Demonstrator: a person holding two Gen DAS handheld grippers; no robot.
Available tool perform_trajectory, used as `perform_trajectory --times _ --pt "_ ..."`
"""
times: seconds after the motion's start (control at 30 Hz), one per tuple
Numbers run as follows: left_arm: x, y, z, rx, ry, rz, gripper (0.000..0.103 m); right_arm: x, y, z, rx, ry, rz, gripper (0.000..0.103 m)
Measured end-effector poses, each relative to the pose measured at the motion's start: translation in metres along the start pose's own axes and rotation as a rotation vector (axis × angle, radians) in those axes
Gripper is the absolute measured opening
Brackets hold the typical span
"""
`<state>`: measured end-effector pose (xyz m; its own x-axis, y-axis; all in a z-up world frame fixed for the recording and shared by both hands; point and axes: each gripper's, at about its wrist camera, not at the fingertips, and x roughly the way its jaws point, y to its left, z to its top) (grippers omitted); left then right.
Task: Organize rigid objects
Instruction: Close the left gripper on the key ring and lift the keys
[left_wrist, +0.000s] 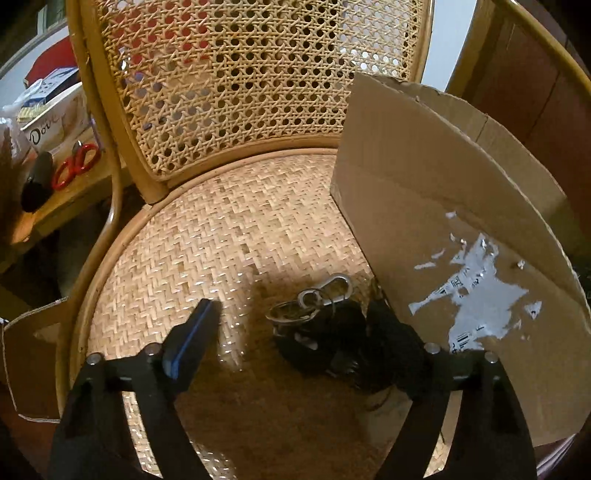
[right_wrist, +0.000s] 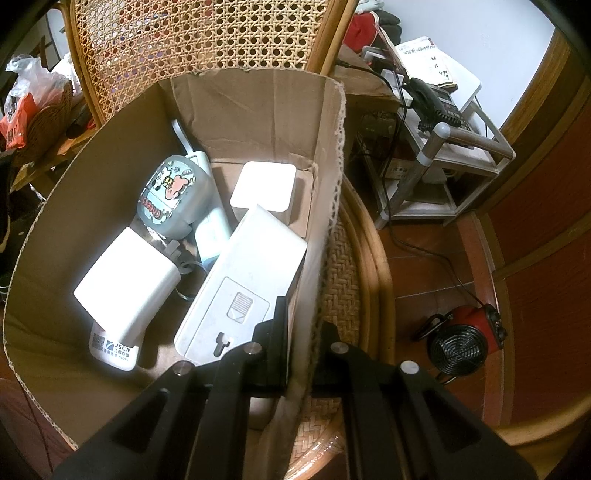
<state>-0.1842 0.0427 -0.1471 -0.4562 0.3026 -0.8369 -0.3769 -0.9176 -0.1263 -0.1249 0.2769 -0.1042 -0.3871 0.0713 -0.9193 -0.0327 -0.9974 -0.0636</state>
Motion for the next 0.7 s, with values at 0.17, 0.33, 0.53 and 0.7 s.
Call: perform_trajectory --times 0.17,0.33,0.53,0.7 --pt "-0.003 -0.014 0.0 0.056 0.009 -0.014 0.037 0.001 0.0 -0.002 -0.002 0.0 -0.002 0.008" --pt "-0.006 -0.006 0.003 -0.033 0.017 -0.057 0.031 0.001 0.001 -0.002 0.0 0.001 0.0 0.008" --pt "-0.011 0.003 0.004 -0.065 -0.001 -0.03 0.03 0.001 0.001 -0.004 -0.001 0.001 0.001 0.008" --pt "-0.018 0.005 0.008 -0.081 -0.027 -0.019 0.029 0.001 0.001 -0.004 0.0 0.001 0.0 0.008"
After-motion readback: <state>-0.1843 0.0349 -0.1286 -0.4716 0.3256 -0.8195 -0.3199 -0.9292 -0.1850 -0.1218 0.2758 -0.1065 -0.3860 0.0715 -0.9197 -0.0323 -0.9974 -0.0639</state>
